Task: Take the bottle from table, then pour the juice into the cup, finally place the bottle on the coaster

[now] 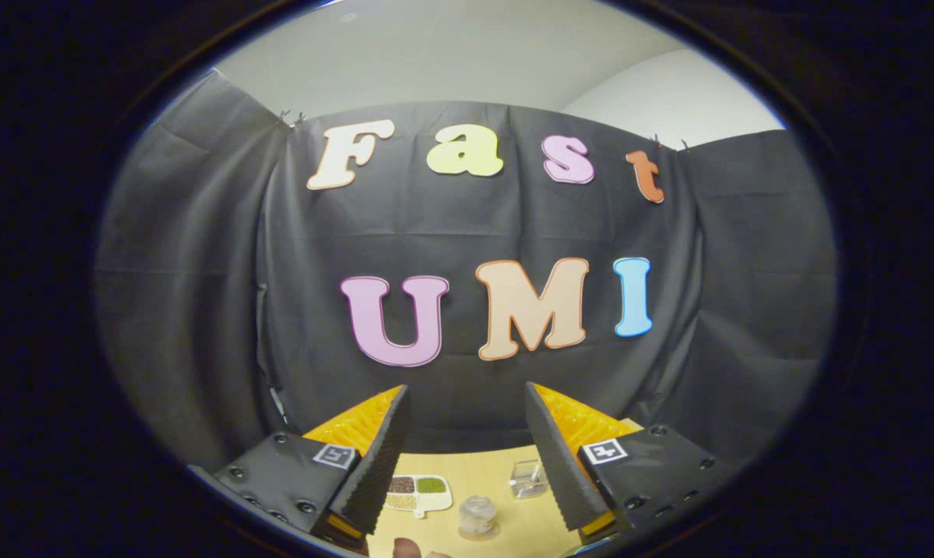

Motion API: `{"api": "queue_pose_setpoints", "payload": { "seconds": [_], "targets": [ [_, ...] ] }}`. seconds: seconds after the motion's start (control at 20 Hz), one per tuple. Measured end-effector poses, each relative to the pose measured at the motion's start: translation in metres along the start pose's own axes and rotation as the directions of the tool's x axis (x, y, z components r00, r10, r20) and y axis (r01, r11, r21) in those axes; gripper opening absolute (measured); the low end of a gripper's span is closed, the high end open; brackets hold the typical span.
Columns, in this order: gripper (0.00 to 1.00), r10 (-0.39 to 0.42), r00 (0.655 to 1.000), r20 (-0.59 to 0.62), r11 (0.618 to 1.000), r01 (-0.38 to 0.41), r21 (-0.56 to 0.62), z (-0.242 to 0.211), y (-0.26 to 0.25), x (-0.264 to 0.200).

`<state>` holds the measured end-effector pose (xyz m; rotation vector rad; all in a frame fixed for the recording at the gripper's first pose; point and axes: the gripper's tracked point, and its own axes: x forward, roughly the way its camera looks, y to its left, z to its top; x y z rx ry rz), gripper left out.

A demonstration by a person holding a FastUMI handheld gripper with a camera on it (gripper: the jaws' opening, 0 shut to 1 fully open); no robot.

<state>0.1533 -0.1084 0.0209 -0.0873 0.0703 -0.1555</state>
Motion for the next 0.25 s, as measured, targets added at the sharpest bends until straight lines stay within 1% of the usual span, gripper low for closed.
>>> {"api": "queue_pose_setpoints", "payload": {
  "seconds": [0.25],
  "targets": [
    [0.9,0.003,1.0,0.015,1.0,-0.003,-0.008,0.0095,0.002,-0.0123]
  ]
}}
